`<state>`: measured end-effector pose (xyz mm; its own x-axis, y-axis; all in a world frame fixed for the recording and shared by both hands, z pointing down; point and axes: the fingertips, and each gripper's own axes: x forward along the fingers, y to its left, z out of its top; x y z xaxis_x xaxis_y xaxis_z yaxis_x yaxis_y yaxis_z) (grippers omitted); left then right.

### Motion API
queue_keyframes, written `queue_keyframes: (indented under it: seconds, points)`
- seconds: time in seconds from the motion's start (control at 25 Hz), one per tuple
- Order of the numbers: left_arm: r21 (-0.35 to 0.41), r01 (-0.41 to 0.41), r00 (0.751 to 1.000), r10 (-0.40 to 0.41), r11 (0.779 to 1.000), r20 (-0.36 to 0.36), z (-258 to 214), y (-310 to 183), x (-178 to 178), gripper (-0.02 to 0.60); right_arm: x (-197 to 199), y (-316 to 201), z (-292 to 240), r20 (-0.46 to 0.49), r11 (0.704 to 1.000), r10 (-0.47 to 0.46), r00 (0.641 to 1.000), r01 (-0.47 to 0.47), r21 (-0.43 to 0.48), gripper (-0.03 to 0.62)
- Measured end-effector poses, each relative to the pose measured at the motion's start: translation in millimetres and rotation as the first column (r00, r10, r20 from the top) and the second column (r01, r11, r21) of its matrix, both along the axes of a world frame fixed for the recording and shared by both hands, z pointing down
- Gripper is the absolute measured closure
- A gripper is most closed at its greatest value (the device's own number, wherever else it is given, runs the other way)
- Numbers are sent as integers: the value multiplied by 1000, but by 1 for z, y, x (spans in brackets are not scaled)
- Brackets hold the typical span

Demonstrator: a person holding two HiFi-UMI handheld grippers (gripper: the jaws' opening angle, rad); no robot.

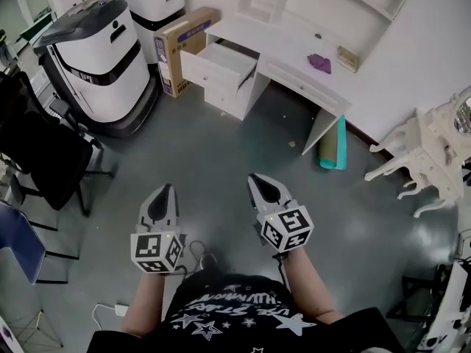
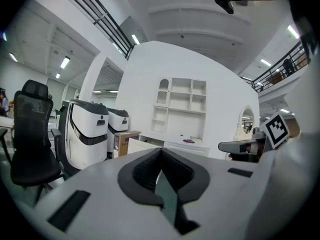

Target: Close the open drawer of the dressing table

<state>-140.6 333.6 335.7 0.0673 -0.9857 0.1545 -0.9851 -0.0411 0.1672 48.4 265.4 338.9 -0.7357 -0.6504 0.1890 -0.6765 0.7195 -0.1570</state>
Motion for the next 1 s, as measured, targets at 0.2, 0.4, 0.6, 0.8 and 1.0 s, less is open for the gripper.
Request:
queue_keyframes:
  seconds: [0.2,0.4,0.6,0.8,1.0]
  points:
    - [2,-28,999,28,1000,24,4,-20,-19,574,-18,-12,6,-17,1000,24,1000,-24,-8,591]
    - [-12,-35,999,35,999,26,13,-42,-21,573,-11,-26,19,-35,998,49,998,-50,-25,591]
    - [-36,-27,999,28,999,22,23,-75,-14,573,-10,-67,31,-20,998,33,999,-34,-45,591]
    - [-37,13,1000,-13,999,15,15,-126,-13,574,-24,-142,24,18,999,-10,1000,11,-36,591]
    - [-20,31,999,-31,999,29,6,-187,-3,572,-29,-215,10,63,999,-33,997,34,-11,591]
